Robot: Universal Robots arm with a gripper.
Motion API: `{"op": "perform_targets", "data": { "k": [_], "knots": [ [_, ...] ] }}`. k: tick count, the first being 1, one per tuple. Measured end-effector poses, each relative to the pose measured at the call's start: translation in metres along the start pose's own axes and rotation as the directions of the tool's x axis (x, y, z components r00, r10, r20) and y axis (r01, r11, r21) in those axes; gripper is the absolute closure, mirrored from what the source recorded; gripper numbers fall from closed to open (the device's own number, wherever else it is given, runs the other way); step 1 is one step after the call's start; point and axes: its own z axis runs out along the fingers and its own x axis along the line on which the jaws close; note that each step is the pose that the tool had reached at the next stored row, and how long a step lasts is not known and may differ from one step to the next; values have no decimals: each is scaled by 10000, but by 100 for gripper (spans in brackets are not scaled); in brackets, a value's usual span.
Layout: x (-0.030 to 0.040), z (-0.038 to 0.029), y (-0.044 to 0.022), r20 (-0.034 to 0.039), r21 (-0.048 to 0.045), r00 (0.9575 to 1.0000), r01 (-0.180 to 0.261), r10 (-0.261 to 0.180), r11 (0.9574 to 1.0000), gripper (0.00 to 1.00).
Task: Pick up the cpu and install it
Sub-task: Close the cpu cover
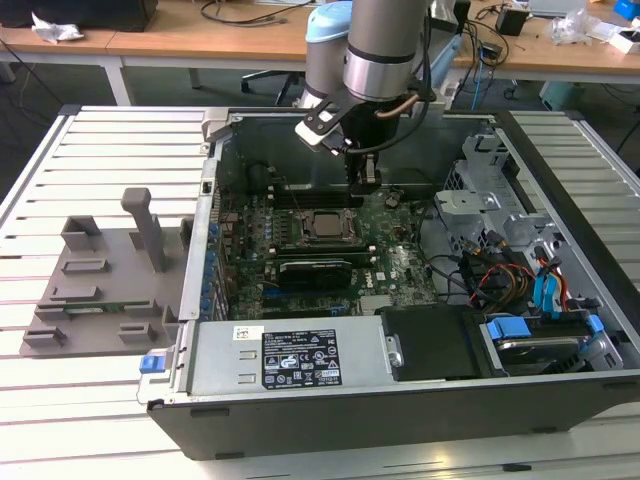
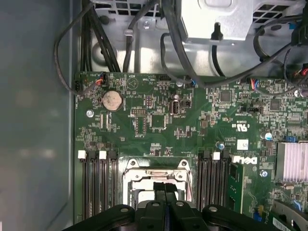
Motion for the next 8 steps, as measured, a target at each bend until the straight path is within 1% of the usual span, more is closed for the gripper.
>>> {"op": "perform_targets", "data": {
  "k": [8],
  "knots": [
    [2,3,-71,0,1,10000,-1,1,10000,89]
  ]
}}
